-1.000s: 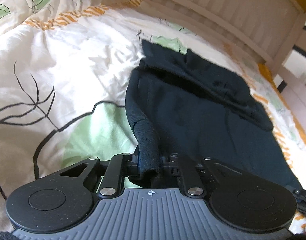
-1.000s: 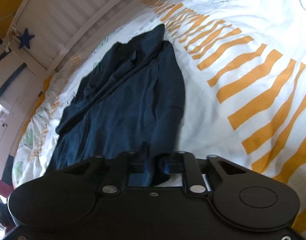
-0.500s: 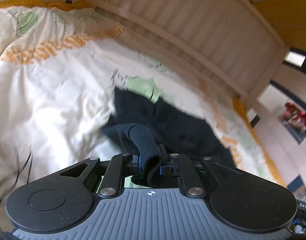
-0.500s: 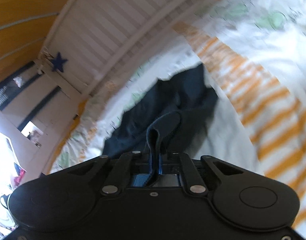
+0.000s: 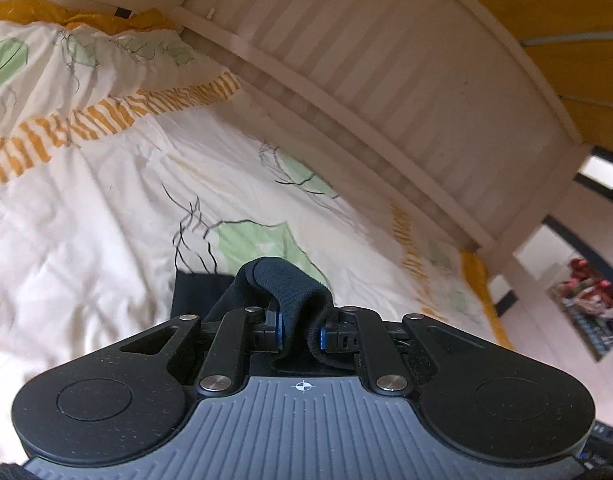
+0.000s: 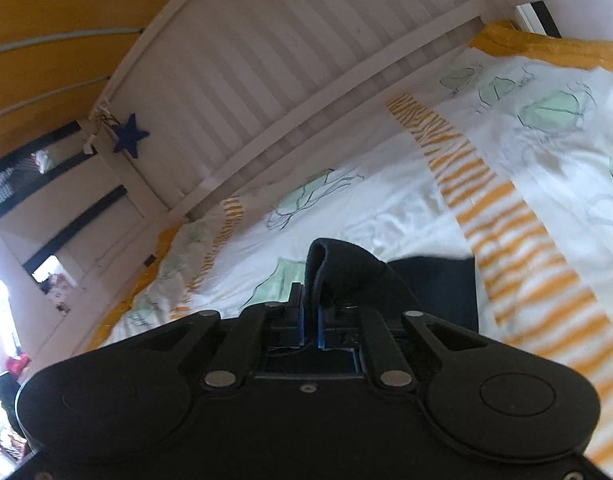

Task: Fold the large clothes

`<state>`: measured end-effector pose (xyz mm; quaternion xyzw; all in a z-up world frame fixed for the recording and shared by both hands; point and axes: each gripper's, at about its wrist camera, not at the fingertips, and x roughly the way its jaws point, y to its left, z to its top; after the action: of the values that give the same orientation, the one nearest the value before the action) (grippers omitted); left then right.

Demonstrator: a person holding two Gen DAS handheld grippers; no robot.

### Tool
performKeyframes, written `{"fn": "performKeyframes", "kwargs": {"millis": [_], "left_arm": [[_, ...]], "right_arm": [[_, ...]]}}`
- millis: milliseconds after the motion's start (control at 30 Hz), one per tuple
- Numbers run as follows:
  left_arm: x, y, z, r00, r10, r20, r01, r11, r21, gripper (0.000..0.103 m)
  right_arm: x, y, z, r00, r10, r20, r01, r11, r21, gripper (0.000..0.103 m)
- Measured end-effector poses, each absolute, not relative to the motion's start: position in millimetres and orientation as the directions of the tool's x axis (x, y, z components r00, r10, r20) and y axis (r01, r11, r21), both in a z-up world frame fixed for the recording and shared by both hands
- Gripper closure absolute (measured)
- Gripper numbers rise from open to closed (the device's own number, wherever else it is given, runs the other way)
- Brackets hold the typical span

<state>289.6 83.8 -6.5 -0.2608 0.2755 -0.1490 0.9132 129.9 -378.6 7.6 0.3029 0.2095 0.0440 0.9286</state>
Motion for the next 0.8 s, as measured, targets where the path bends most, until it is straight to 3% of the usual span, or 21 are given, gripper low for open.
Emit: {"fn": "performKeyframes", "kwargs": {"millis": [400, 500, 567, 633, 667, 700, 733, 800], "left_arm": [[387.5, 58.9, -70.0, 0.743, -0.336, -0.578, 0.011, 0.871, -0.492, 0.088], [398.5, 57.9, -83.8, 0.734, -0.337, -0.589, -0.015, 0.859, -0.511, 0.085], [402.8, 61.9, -87.6, 0.728, -0.359, -0.585, -0.022, 0.840, -0.543, 0.073], [403.7, 65.7, -83.3, 0.739, -0.361, -0.569, -0.019, 0.833, -0.553, 0.040], [401.8, 66.9, -78.5, 0.753, -0.356, -0.553, -0.009, 0.835, -0.550, 0.031], [399.6, 67.2, -71.6, 0.770, -0.344, -0.537, 0.003, 0.844, -0.537, 0.018], [397.2, 67.8, -66.3, 0.781, -0.332, -0.529, 0.010, 0.853, -0.521, 0.015], [388.6, 67.2, -54.5, 0.795, -0.317, -0.517, 0.028, 0.871, -0.490, 0.011]], "right_arm": [[260.4, -398.1, -57.3, 0.823, 0.139, -0.551, 0.189, 0.847, 0.496, 0.089], [275.0, -402.2, -72.1, 0.799, 0.133, -0.586, 0.217, 0.845, 0.489, 0.086], [279.2, -401.7, -79.2, 0.791, 0.127, -0.598, 0.224, 0.850, 0.476, 0.086], [278.7, -400.7, -79.9, 0.797, 0.127, -0.591, 0.215, 0.854, 0.473, 0.073], [276.4, -400.3, -79.1, 0.804, 0.127, -0.581, 0.205, 0.858, 0.471, 0.063], [275.0, -400.8, -77.5, 0.812, 0.117, -0.571, 0.202, 0.862, 0.464, 0.040], [271.6, -400.2, -73.8, 0.826, 0.104, -0.554, 0.195, 0.870, 0.454, 0.018], [264.1, -399.5, -64.8, 0.851, 0.088, -0.518, 0.175, 0.883, 0.436, 0.013]]}}
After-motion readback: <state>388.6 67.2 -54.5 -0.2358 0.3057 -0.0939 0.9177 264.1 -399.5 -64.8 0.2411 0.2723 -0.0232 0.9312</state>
